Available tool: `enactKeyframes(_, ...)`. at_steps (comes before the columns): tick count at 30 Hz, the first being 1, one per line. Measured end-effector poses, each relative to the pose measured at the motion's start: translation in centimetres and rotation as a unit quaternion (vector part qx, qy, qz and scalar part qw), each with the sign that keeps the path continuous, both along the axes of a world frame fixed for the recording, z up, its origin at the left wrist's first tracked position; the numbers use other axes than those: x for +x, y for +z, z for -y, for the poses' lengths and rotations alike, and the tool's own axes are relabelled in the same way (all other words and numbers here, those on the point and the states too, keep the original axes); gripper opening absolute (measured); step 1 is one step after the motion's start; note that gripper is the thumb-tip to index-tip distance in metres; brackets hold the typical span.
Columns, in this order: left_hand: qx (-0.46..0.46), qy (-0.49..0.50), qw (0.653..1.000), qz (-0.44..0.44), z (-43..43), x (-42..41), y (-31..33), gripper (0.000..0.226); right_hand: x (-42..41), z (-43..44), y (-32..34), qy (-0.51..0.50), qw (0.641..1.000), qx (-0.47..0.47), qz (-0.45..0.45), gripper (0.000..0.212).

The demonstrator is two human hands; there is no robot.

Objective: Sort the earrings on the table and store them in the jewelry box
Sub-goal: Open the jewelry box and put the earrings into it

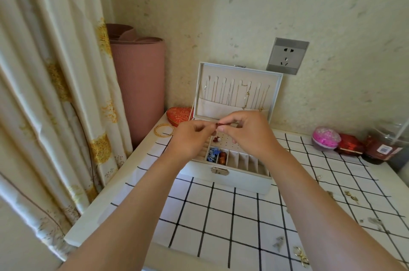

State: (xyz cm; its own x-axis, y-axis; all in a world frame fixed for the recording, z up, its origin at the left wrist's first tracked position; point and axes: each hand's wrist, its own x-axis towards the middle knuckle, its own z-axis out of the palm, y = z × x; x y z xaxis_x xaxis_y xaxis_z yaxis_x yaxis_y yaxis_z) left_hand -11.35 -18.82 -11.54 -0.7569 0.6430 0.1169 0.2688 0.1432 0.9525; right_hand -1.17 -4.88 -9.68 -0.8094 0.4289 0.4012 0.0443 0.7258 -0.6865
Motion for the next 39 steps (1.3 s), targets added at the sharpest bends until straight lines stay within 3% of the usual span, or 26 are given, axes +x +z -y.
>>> enactKeyframes(3, -0.152, 0.026, 0.959, -0.238, 0.0, -0.8, -1.0, 0.023, 0.2, -0.4, -0.8, -0.054, 0.994, 0.067, 0.067, 0.01)
enactKeyframes(4, -0.169, 0.015, 0.945, -0.28, 0.1, -1.0, -1.4, 0.025, 0.2, -0.5, -1.2, -0.065, 0.99, 0.082, 0.091, 0.011)
enactKeyframes(9, -0.188, -0.058, 0.918, -0.344, -0.2, -1.4, -2.2, 0.028, 0.2, -0.3, -2.4, -0.055, 0.974, 0.181, 0.125, 0.01)
enactKeyframes(13, -0.191, -0.067, 0.913, -0.355, -0.3, -1.6, -2.2, 0.028, 0.1, -0.5, -2.8, -0.015, 0.965, 0.232, 0.122, 0.016)
enactKeyframes(19, -0.195, -0.058, 0.908, -0.367, -0.3, -1.4, -2.1, 0.029, 0.2, -1.1, -3.2, -0.018, 0.98, 0.169, 0.1, 0.017)
enactKeyframes(27, -0.15, -0.049, 0.923, -0.351, -0.1, -1.2, -2.2, 0.032, 0.2, -1.1, -2.8, 0.023, 0.968, 0.196, 0.153, 0.019)
enactKeyframes(32, -0.167, -0.067, 0.919, -0.351, -0.2, -1.1, -2.2, 0.029, 0.4, -1.2, -2.4, -0.018, 0.985, 0.084, 0.152, 0.021)
enactKeyframes(39, -0.153, -0.069, 0.923, -0.347, -0.3, -0.8, -2.1, 0.034, 0.3, -0.8, -2.3, -0.014, 0.98, 0.122, 0.154, 0.015)
